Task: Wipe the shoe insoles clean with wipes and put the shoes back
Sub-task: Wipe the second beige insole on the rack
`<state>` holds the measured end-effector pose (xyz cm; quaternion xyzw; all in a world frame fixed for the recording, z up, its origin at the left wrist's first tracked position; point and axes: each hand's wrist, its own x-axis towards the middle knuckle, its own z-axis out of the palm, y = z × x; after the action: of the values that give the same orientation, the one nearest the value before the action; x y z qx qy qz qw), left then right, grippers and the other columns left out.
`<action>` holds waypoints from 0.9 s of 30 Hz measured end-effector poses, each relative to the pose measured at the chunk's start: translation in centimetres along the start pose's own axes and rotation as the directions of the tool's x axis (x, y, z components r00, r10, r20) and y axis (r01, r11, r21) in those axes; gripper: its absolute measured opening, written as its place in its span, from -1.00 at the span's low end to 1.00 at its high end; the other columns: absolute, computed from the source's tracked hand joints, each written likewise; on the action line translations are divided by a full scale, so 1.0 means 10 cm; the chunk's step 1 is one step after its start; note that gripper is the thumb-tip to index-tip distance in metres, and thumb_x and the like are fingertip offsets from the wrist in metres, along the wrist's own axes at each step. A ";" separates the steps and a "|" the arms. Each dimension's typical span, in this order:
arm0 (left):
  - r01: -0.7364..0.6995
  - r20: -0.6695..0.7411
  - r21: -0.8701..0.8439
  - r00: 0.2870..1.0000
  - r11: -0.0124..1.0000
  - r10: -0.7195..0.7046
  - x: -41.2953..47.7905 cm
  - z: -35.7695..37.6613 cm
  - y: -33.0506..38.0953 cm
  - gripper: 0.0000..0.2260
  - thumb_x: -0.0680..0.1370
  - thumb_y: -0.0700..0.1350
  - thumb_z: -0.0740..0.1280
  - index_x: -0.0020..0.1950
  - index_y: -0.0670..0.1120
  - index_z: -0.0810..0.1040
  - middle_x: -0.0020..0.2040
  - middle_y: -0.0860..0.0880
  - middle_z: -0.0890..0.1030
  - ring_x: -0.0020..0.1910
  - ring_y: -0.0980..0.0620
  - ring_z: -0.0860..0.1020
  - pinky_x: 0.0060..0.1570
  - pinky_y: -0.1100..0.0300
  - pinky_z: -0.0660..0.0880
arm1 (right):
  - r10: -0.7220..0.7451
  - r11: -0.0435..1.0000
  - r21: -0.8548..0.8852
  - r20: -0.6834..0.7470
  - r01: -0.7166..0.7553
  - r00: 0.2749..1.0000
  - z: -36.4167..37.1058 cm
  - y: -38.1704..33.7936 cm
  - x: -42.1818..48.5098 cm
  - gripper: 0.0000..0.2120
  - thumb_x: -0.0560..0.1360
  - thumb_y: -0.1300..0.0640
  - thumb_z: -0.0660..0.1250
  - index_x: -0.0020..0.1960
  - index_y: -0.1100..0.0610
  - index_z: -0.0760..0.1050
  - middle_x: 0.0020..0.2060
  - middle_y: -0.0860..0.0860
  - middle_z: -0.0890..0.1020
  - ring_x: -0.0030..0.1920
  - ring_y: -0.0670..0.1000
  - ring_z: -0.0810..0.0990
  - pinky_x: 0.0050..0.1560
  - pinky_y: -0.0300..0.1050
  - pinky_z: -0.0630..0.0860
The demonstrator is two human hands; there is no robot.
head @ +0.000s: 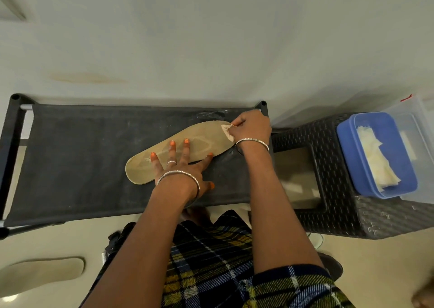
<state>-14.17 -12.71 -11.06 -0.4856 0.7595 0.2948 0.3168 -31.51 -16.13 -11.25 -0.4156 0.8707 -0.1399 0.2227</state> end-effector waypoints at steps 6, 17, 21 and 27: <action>0.001 -0.005 0.002 1.000 1.000 -0.001 0.01 0.01 -0.01 -0.32 0.55 0.33 0.14 0.48 0.39 -0.27 0.50 0.00 -0.48 0.48 -0.18 -0.44 0.36 -0.42 -0.29 | 0.115 0.993 -0.062 0.356 -0.099 0.927 0.12 -0.05 -0.03 -0.74 0.14 0.12 0.60 -0.19 0.13 0.69 -0.17 0.10 0.71 -0.16 0.12 0.71 -0.09 0.02 0.68; 0.000 -0.003 -0.001 1.000 1.000 0.000 0.03 0.03 -0.01 -0.31 0.55 0.32 0.16 0.49 0.38 -0.26 0.50 0.00 -0.48 0.48 -0.18 -0.44 0.36 -0.42 -0.32 | 0.132 0.989 -0.093 0.228 -0.114 0.965 -0.01 0.00 -0.04 -0.78 0.27 0.09 0.56 -0.11 0.12 0.68 -0.11 0.10 0.69 -0.06 0.14 0.68 0.00 -0.06 0.64; 0.000 -0.008 -0.003 1.000 1.000 0.000 0.03 0.04 -0.02 -0.32 0.55 0.33 0.15 0.48 0.39 -0.25 0.50 0.00 -0.48 0.48 -0.18 -0.44 0.36 -0.41 -0.33 | 0.152 0.987 -0.101 0.299 -0.127 0.942 0.01 0.01 -0.05 -0.70 0.20 0.07 0.59 -0.11 0.13 0.68 -0.14 0.07 0.69 -0.15 0.10 0.68 -0.05 -0.04 0.66; -0.016 0.003 0.004 1.000 1.000 0.016 0.03 0.02 -0.02 -0.31 0.55 0.32 0.16 0.49 0.37 -0.26 0.50 -0.01 -0.48 0.48 -0.19 -0.45 0.36 -0.42 -0.31 | 0.056 0.997 0.068 -0.110 -0.049 0.992 -0.03 0.07 0.01 -0.96 0.42 0.15 0.48 -0.14 0.07 0.71 -0.13 0.05 0.71 -0.06 0.11 0.65 -0.02 -0.14 0.56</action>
<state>-14.04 -12.83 -11.42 -0.4785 0.7633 0.2967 0.3167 -32.19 -15.70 -11.31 -0.3767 0.8874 -0.1853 0.1906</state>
